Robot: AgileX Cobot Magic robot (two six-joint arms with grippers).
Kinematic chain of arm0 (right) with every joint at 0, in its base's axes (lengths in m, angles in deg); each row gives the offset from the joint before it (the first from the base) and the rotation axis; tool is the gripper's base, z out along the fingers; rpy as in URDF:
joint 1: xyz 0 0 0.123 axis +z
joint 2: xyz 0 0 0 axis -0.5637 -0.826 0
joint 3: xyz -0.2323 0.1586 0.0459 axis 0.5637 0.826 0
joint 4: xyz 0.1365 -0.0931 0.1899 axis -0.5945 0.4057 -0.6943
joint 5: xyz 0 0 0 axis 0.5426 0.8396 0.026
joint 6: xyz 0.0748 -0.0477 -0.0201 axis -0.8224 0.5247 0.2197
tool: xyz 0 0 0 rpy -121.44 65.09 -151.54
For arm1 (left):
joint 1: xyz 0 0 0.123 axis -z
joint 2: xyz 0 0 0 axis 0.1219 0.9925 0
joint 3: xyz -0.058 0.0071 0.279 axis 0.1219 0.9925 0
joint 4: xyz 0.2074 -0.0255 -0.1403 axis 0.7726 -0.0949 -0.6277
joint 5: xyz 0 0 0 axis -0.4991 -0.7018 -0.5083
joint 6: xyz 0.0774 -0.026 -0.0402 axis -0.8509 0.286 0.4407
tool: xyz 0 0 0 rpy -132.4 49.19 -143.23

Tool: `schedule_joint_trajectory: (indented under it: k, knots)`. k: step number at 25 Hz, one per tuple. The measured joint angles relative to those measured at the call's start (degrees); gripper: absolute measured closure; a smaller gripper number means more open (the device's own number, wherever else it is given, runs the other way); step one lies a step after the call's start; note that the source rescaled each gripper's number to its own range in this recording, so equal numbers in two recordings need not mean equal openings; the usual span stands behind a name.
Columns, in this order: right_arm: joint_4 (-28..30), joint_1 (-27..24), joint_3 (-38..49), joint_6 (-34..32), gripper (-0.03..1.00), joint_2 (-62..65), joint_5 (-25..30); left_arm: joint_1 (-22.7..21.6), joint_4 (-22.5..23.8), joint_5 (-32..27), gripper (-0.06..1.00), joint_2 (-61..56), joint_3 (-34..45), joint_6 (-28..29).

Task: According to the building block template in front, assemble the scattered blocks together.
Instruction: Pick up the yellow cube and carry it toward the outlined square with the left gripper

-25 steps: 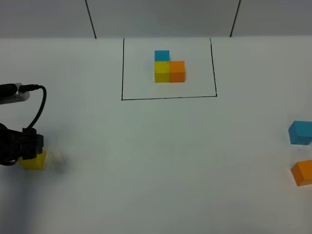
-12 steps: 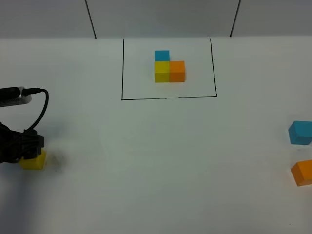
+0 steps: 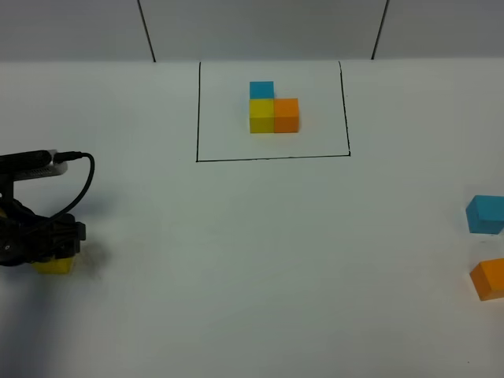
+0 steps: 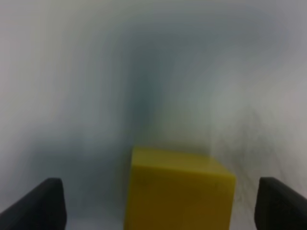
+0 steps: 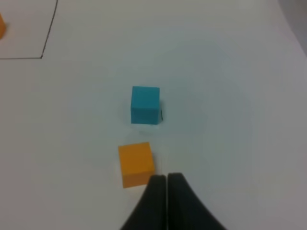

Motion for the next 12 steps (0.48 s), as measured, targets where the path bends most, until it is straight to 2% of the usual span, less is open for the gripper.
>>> schedule_joint_trajectory:
  k: [8,12]
  knots:
    - [0.0,0.0,0.0,0.0,0.97,0.0,0.0,0.0,0.0,0.7,0.05,2.8,0.0,-0.1]
    - [0.0,0.0,0.0,0.0,0.97,0.0,0.0,0.0,0.0,1.5,0.11,3.0,0.0,-0.2]
